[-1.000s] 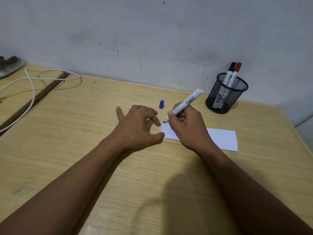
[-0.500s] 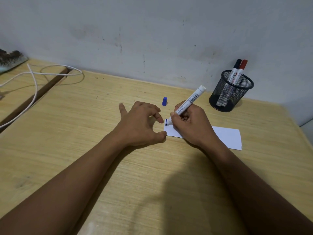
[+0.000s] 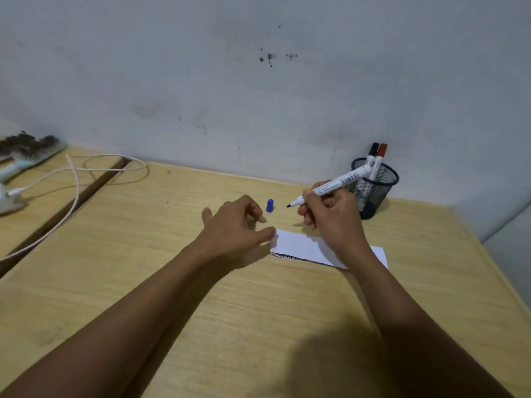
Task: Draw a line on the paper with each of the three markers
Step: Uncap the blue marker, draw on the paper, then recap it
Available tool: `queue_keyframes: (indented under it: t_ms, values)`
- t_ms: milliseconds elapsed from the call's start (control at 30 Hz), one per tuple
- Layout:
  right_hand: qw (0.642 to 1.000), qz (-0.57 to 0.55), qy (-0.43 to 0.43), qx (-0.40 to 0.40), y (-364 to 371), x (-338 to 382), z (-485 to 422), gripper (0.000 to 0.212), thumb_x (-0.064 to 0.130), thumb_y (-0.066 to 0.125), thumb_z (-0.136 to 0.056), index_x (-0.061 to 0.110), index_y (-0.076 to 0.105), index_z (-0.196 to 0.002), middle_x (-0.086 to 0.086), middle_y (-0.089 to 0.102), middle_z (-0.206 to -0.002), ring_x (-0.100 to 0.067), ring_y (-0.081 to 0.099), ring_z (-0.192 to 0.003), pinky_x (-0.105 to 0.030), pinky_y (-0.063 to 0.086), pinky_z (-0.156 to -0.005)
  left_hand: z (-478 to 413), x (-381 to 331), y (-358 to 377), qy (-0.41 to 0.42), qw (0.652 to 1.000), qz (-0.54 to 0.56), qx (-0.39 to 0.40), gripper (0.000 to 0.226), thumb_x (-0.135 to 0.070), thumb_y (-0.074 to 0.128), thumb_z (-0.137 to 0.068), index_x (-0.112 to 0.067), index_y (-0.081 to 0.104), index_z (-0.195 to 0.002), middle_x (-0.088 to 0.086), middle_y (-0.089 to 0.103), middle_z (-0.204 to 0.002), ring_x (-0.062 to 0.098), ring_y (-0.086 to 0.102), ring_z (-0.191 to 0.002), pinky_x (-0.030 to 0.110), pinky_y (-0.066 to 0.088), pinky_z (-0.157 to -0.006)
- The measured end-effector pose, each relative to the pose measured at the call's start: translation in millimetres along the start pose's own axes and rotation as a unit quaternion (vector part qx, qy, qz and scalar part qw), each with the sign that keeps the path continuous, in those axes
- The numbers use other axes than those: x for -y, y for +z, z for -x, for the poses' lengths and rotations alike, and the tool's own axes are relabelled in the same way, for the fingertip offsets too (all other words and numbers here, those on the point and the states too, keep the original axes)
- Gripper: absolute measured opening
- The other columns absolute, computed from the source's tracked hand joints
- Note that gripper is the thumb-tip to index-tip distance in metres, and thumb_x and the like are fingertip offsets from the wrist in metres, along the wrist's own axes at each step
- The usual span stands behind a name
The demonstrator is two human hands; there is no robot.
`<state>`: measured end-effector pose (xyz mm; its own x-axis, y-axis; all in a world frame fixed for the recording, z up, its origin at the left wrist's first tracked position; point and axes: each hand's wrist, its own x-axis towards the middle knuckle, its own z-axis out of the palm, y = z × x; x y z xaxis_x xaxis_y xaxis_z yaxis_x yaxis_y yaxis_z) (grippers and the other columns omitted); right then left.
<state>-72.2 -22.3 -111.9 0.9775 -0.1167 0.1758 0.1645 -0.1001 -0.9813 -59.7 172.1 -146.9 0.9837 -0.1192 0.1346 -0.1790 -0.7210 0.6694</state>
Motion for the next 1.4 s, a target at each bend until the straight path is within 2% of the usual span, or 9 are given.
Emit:
queue_keyframes:
  t_ms: [100, 200, 300, 433, 567, 800, 1033, 1267, 1400]
  values:
    - [1.0, 0.013, 0.012, -0.008, -3.3, 3.4, -0.9, 0.015, 0.017, 0.062, -0.097, 0.012, 0.062, -0.083, -0.01, 0.068, -0.068, -0.016, 0.055, -0.051, -0.028, 0.046, -0.047, -25.5, -11.4, -0.1, -0.053, 0.998, 0.007, -0.02, 0.038, -0.054, 0.063, -0.081, -0.032, 0.053, -0.11, -0.017, 0.066, -0.088, 0.01, 0.062, -0.097, 0.045, 0.027, -0.098]
    - [1.0, 0.015, 0.018, -0.019, -7.5, 6.9, 0.6, 0.014, 0.018, 0.062, -0.097, 0.012, 0.062, -0.084, -0.006, 0.068, -0.065, -0.016, 0.055, -0.051, -0.029, 0.045, -0.047, -46.0, -20.0, 2.0, -0.051, 0.995, -0.079, 0.013, 0.041, -0.055, 0.056, -0.086, -0.038, 0.055, -0.123, -0.013, 0.071, -0.088, 0.014, 0.061, -0.104, 0.043, 0.024, -0.089]
    - [0.999, 0.019, 0.012, -0.031, -17.5, 11.9, 4.8, 0.015, 0.017, 0.062, -0.097, 0.012, 0.063, -0.082, -0.005, 0.069, -0.064, -0.016, 0.056, -0.052, -0.029, 0.045, -0.047, -49.1, -27.5, 1.6, -0.034, 0.99, -0.135, 0.008, 0.024, -0.05, 0.057, -0.088, -0.035, 0.069, -0.103, -0.011, 0.072, -0.091, 0.014, 0.062, -0.103, 0.043, 0.023, -0.087]
    - [0.997, -0.031, 0.03, -0.064, -30.6, 22.5, 7.0, 0.015, 0.014, 0.062, -0.096, 0.004, 0.065, -0.085, -0.006, 0.068, -0.063, -0.016, 0.053, -0.05, -0.026, 0.043, -0.044, -38.8, -42.3, -7.3, -0.051, 0.998, 0.029, -0.031, 0.01, -0.038, 0.069, -0.08, -0.028, 0.072, -0.078, -0.012, 0.073, -0.078, 0.008, 0.066, -0.089, 0.038, 0.033, -0.085]
    - [0.988, -0.102, 0.055, -0.104, -38.3, 42.7, 3.7, 0.02, 0.013, 0.062, -0.095, -0.003, 0.07, -0.086, -0.012, 0.067, -0.067, -0.015, 0.051, -0.05, -0.023, 0.042, -0.044, -22.2, -71.4, -23.5, 0.006, 0.971, 0.24, 0.012, 0.012, -0.022, 0.074, -0.086, -0.022, 0.075, -0.098, 0.006, 0.077, -0.089, 0.007, 0.066, -0.072, 0.022, 0.051, -0.068]
    - [0.992, -0.098, 0.022, -0.077, -48.1, 76.6, 17.3, 0.022, 0.015, 0.061, -0.096, -0.004, 0.072, -0.091, -0.014, 0.068, -0.073, -0.016, 0.053, -0.053, -0.025, 0.043, -0.048, -6.3, -119.7, -39.3, 0.111, 0.964, 0.239, 0.016, 0.02, -0.017, 0.073, -0.089, -0.015, 0.077, -0.108, -0.003, 0.078, -0.099, 0.008, 0.071, -0.092, 0.015, 0.054, -0.077]
    - [0.995, -0.078, -0.009, -0.063, -57.3, 88.6, 26.4, 0.028, 0.02, 0.062, -0.096, -0.008, 0.066, -0.102, -0.007, 0.066, -0.069, -0.011, 0.051, -0.051, -0.024, 0.043, -0.049, 3.7, -147.0, -39.3, 0.159, 0.959, 0.235, -0.008, 0.013, -0.014, 0.075, -0.086, -0.01, 0.079, -0.098, -0.001, 0.077, -0.089, -0.003, 0.067, -0.075, 0.007, 0.047, -0.065]
    - [0.995, -0.083, 0.01, -0.059, -69.1, 99.4, 22.5, 0.037, 0.035, 0.067, -0.094, -0.001, 0.072, -0.091, -0.003, 0.065, -0.065, -0.009, 0.051, -0.049, -0.021, 0.043, -0.048, -7.2, -162.7, -35.6, 0.233, 0.961, 0.126, -0.086, 0.009, -0.023, 0.08, -0.082, -0.018, 0.079, -0.089, -0.009, 0.074, -0.078, 0.004, 0.063, -0.071, 0.017, 0.048, -0.067]
    - [0.983, 0.089, -0.043, -0.157, -89.1, 107.3, 4.8, 0.047, 0.055, 0.07, -0.084, 0.008, 0.071, -0.081, -0.006, 0.071, -0.066, -0.018, 0.061, -0.056, -0.028, 0.048, -0.056, -30.3, -171.9, -46.3, 0.207, 0.961, 0.112, -0.143, 0.009, -0.033, 0.079, -0.08, -0.027, 0.078, -0.086, -0.016, 0.071, -0.074, 0.005, 0.064, -0.07, 0.039, 0.054, -0.078]
